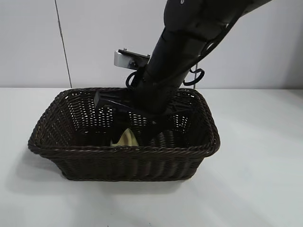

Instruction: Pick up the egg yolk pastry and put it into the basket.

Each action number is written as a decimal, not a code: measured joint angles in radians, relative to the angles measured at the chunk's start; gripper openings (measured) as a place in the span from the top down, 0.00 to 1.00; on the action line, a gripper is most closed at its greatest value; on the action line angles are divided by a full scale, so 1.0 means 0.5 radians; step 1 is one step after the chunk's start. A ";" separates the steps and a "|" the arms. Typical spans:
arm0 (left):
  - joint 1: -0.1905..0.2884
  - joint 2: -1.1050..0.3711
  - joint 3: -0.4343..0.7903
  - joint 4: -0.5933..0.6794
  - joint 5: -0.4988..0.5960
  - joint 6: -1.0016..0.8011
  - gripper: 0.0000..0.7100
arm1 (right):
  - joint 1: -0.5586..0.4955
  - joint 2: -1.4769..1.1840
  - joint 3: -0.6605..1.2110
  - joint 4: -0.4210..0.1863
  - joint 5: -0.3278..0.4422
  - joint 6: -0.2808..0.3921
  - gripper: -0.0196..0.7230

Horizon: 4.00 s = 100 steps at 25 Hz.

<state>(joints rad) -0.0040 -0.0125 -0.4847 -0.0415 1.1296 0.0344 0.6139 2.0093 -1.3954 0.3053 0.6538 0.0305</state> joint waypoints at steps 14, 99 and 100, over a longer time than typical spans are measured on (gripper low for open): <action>0.000 0.000 0.000 0.000 0.000 0.000 0.22 | -0.010 -0.062 -0.477 -0.508 0.761 0.392 0.37; 0.000 0.000 0.000 0.000 0.000 0.000 0.22 | -1.157 -3.744 1.847 -0.708 0.834 0.145 0.37; 0.000 0.000 0.000 0.000 0.000 0.000 0.22 | -1.157 -3.789 1.847 -0.708 0.837 0.145 0.37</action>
<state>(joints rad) -0.0040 -0.0125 -0.4847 -0.0415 1.1296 0.0344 0.0353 0.1148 -0.4718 -0.0488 1.0722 0.1029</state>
